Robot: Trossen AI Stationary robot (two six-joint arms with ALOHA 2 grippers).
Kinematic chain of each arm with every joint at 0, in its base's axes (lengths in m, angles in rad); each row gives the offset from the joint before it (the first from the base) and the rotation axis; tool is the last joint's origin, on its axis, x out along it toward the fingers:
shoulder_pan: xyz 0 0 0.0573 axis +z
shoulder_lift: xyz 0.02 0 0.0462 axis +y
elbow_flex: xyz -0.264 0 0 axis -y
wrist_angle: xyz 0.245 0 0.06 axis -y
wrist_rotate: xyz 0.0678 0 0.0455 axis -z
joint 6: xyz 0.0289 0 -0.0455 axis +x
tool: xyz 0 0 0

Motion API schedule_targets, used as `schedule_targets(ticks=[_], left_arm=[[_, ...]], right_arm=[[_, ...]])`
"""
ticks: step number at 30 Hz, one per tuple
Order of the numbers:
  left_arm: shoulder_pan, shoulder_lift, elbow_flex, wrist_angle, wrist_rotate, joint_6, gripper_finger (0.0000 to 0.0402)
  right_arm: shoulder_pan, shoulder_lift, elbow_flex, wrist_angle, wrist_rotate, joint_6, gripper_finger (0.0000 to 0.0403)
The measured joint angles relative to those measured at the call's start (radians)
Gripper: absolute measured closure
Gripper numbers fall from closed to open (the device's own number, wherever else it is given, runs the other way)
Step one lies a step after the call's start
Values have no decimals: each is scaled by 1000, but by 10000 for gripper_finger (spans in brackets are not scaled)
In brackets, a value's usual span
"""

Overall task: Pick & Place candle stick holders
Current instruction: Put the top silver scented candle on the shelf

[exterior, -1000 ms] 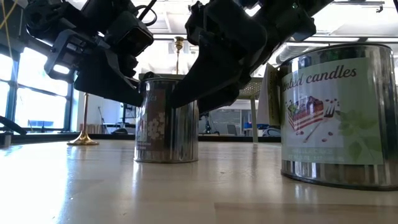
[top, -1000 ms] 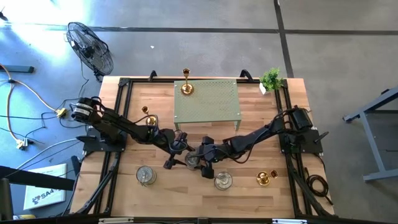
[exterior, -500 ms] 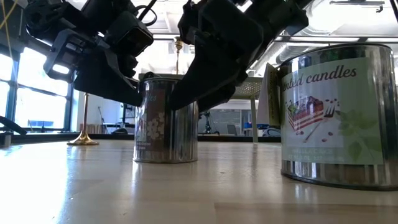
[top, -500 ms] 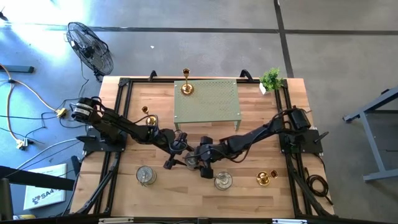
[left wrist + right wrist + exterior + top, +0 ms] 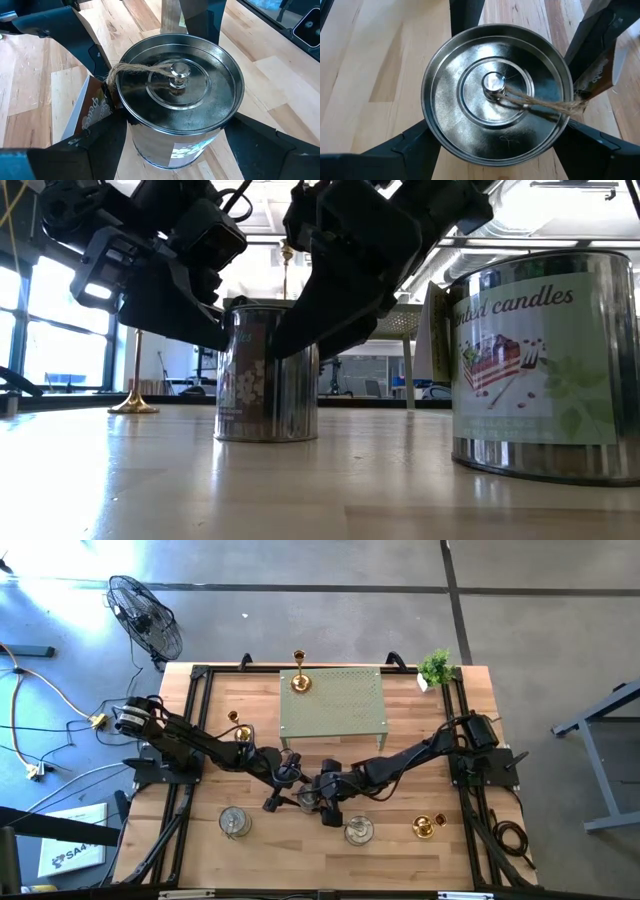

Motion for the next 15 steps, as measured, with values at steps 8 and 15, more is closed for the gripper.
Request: schedule_targets(ticks=[8,15], left_arm=[[0,0,0,0,-2,0,97],[0,0,0,0,-3,0,97]], right_arm=[[-1,1,0,0,-3,4,79],[-2,1,0,0,-5,14,79]])
